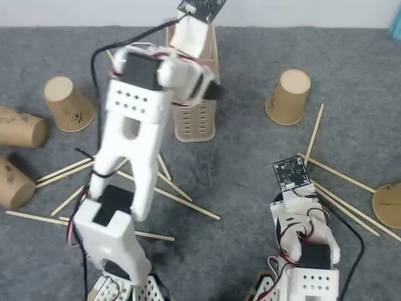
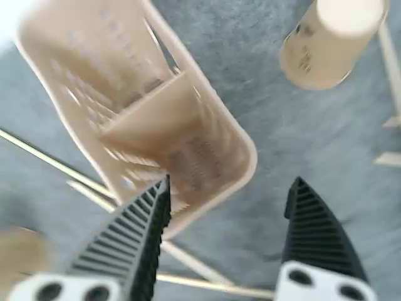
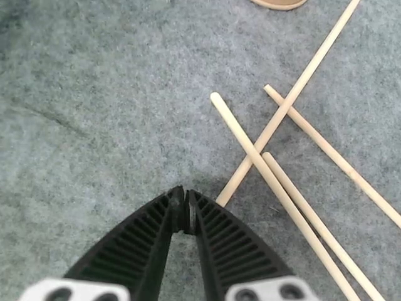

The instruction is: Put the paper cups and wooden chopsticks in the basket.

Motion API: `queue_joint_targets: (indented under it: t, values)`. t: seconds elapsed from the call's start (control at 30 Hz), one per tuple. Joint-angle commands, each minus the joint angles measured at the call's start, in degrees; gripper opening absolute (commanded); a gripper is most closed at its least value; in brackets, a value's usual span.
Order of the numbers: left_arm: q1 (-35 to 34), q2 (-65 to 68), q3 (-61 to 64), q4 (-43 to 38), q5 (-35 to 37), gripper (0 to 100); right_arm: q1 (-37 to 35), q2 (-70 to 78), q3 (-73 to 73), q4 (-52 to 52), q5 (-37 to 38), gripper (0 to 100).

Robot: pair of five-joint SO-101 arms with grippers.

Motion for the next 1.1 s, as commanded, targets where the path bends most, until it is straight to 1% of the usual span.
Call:
queue_joint_targets:
  t: [0.0,0.13,0.2,0.27,0.43,0.73,0.97,1.07]
  values:
    - [-2.55,-6.68,3.74,1.93,-14.68,29,-0.13,-0.66,-0.26,-1.54,0.62,0.9]
    - [-2.37,-12.75,13.93,1.85,-26.55,29,-0.13,-0.66,-0.26,-1.54,0.62,0.9]
    - [-2.11,-14.95,18.24,1.58,-30.15,29,-0.13,-0.66,-0.26,-1.54,0.62,0.9]
    - [-1.58,-15.91,21.32,0.0,-32.26,29,-0.13,-0.66,-0.26,-1.45,0.62,0.9]
    - [-1.58,-15.82,22.37,-5.19,-32.35,29,-0.13,-0.66,-0.26,-1.36,0.62,0.9]
    - [-0.97,-15.38,22.37,-10.73,-32.35,29,-0.13,-0.66,-0.26,-1.27,0.62,0.9]
    - [0.53,-8.44,21.93,-14.51,-32.44,29,-0.13,-0.66,-0.26,-1.19,0.62,0.9]
    - [0.97,-5.8,21.93,-14.86,-32.53,29,-0.13,-0.66,-0.26,-1.1,0.62,0.9]
